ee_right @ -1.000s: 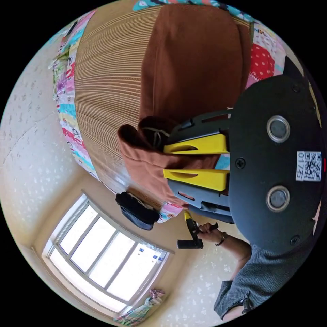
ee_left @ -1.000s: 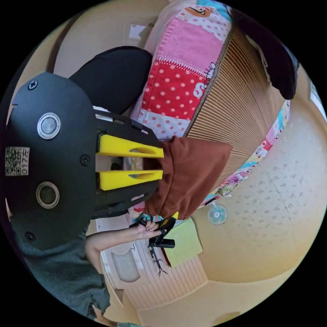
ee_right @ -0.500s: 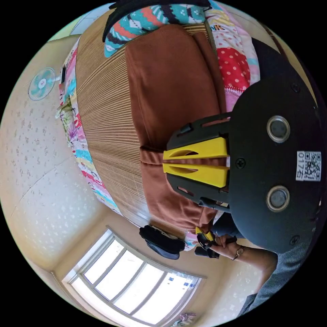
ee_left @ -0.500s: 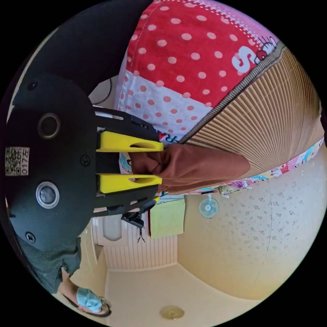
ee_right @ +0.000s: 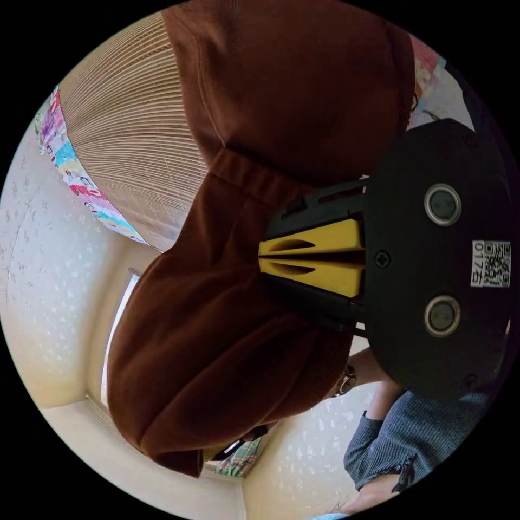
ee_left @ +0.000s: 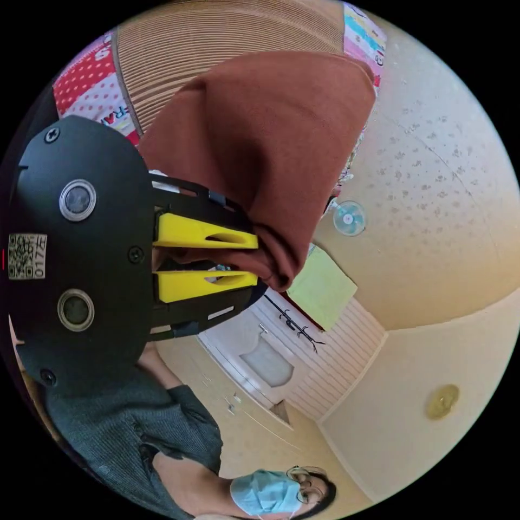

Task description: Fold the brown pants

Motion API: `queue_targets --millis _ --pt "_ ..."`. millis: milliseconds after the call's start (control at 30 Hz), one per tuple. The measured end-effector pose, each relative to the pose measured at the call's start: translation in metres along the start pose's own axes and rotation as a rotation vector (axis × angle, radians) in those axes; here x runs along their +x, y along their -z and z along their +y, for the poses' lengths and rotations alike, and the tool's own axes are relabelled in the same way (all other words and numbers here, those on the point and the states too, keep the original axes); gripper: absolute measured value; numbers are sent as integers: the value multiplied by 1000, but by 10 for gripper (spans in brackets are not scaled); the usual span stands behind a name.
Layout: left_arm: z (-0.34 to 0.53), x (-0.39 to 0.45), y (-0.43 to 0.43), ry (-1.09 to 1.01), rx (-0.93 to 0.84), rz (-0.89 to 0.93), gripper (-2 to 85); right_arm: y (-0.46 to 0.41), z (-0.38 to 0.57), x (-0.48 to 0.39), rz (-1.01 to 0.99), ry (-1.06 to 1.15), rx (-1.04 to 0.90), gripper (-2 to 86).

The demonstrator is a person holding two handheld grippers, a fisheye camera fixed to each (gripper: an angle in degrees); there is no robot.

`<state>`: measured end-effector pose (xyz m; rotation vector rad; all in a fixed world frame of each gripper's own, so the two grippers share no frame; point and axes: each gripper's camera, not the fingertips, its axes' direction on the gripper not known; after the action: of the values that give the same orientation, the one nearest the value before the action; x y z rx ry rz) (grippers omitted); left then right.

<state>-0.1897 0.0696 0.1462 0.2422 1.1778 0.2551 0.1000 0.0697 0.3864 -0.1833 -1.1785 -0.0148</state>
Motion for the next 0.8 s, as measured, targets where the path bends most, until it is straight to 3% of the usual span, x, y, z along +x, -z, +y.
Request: queue_targets --millis 100,200,333,467,600,700,767,800 --pt "-11 23 -72 -73 -124 81 70 68 9 30 47 -58 114 6" --pt "0 31 -127 -47 -268 152 87 138 35 70 276 -155 123 8" --pt "41 22 -124 -5 -315 -44 94 227 92 125 477 -296 33 11" --pt "87 -22 -67 248 -211 -312 152 293 137 148 367 -340 73 19" --pt "128 -65 -33 475 -147 -386 190 325 143 161 174 -367 186 56" --pt "156 -98 -49 612 -244 -330 201 327 134 182 12 -419 208 119" --pt "176 -111 -77 689 -309 -117 177 315 123 197 -112 -465 156 159" --pt "180 -112 -81 711 -318 -106 167 312 121 200 -139 -478 142 168"
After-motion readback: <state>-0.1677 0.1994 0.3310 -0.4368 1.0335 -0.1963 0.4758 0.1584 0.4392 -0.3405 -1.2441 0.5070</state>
